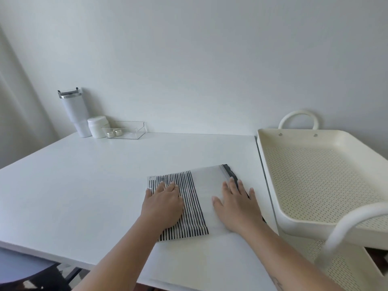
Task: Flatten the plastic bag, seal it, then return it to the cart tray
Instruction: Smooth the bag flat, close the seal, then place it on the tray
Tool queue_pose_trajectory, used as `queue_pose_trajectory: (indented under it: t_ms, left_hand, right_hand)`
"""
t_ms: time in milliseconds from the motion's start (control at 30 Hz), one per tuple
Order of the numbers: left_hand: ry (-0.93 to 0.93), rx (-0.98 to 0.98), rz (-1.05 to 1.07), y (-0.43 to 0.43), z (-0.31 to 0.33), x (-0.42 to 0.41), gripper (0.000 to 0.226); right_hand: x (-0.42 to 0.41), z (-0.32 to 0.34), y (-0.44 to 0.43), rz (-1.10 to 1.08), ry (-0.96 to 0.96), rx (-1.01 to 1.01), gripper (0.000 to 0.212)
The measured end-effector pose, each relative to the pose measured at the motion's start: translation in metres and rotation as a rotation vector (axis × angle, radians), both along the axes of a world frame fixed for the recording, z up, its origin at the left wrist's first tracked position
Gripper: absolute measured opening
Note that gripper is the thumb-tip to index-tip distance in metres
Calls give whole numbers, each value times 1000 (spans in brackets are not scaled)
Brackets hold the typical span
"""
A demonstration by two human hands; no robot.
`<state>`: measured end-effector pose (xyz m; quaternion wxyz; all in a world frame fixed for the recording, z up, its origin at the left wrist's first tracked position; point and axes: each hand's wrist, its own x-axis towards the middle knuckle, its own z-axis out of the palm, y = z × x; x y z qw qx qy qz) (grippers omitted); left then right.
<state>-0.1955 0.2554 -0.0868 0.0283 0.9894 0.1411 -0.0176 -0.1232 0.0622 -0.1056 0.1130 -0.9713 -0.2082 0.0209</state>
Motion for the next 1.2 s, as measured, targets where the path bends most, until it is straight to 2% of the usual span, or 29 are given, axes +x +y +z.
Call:
queue_pose_trajectory:
  t_ms: [67,167,200,267,333,400,500,633,767,867,900,933,1033,1100,1200]
  left_hand:
    - [-48,44,-27,2,8,3,46]
    - [-259,159,-80,-7,20,2,29]
    - [-346,133,-112,-16,20,-2,28]
    - [-418,-41,-213,-42,10,-18,44]
    - [-329,-235,-303,-70,-4,-37,66]
    - [-246,-260,-335,-82,-19,-50,71]
    - [-248,-258,-336,-67,-22,-53,63]
    - [-185,-282,-349,-35,-15,-43,36]
    - [-206,-265,-197,-17,-5,-31,27]
    - [-193,-182,-228,-23,-4,-29,69]
    - [-209,-159,-267,-28,-4,-31,73]
    - [-241,-155,-301,-33,-4,-33,66]
    - [-369,-178,-354,-40,-2,-40,28]
    - [-398,-126,-365,-41,0,-43,23]
    - [-490,-40,-321,-45,5,-42,18]
  right_hand:
    - [-3,4,-7,-35,37,22,66]
    - [-15,7,-18,14,85,47,62]
    - [-19,7,-21,38,94,78,59]
    - [-27,8,-27,88,93,168,51]
    - [-29,10,-35,128,53,251,42]
    - [-28,11,-43,172,-22,255,38]
    - [-23,9,-51,228,-114,221,43]
    - [-21,6,-52,265,-219,144,45]
    - [-25,7,-44,305,-245,143,35]
    - [-27,10,-38,319,-159,245,25]
    - [-27,12,-37,320,-130,269,23]
    - [-27,13,-37,323,-114,279,22]
    - [-24,15,-38,322,-105,272,30]
    - [-22,17,-37,316,-114,264,34]
    - [-20,21,-31,329,-206,241,15]
